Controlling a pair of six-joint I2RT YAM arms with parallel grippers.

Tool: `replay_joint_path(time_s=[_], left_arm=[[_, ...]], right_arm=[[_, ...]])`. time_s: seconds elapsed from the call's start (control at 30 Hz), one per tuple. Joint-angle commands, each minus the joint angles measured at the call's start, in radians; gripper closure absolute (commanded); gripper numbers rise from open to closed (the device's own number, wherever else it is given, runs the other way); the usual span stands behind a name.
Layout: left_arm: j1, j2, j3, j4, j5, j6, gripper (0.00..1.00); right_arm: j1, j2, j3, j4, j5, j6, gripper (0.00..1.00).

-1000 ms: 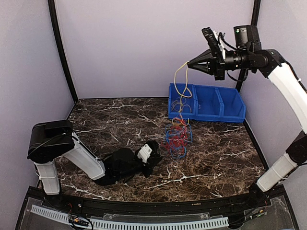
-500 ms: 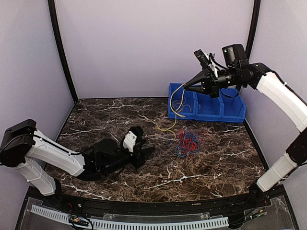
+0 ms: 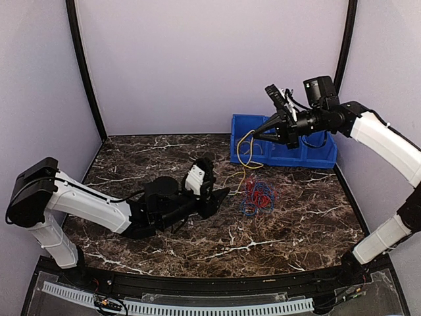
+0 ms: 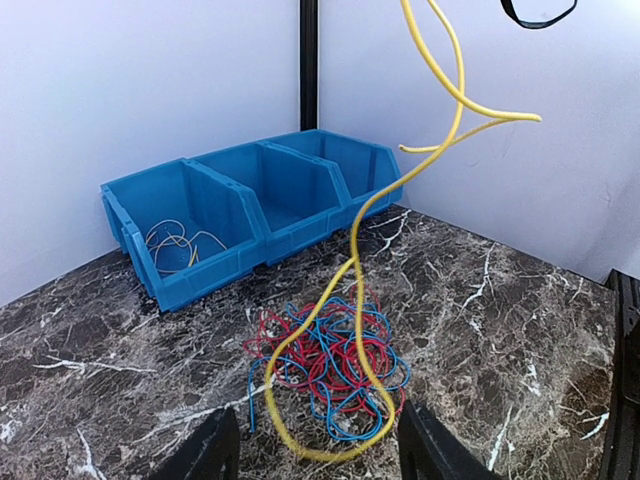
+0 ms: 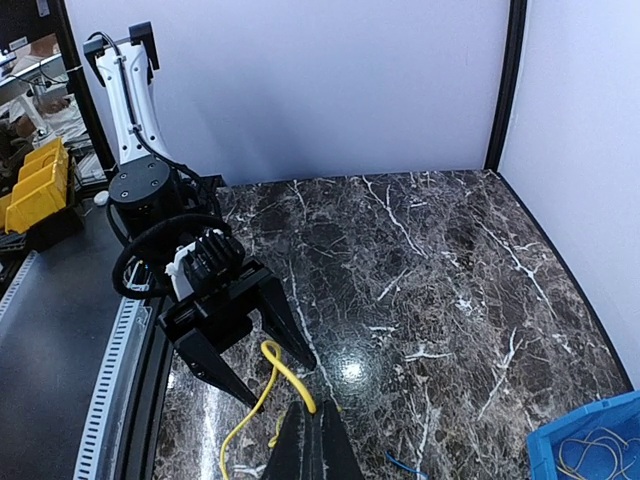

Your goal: Untangle the cables

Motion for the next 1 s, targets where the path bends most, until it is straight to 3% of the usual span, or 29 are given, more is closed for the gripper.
replay_joint_path(time_s=[0.0, 0.27, 0.63, 0.97], left_arm=[[-0.005, 0.000, 0.035, -0.060, -0.009, -0.033, 0.43], [-0.005, -0.084, -0.041, -0.162, -0.094, -0.133, 0.44], [-0.005, -0.204, -0.065, -0.374, 0.032, -0.161, 0.45], [-0.005, -0.331, -0.091, -0.494, -0.036, -0.172, 0.44]], right_arm=[[0.001, -0.013, -0.011, 0.067, 0.057, 0.021, 1.00], [-0.030, 0.065, 0.078, 0.151, 0.164, 0.085, 1.00], [-0.142, 0.270, 0.237, 0.335, 0.305, 0.105, 1.00], [-0.183, 0.543, 0.423, 0.431, 0.461, 0.141, 1.00]])
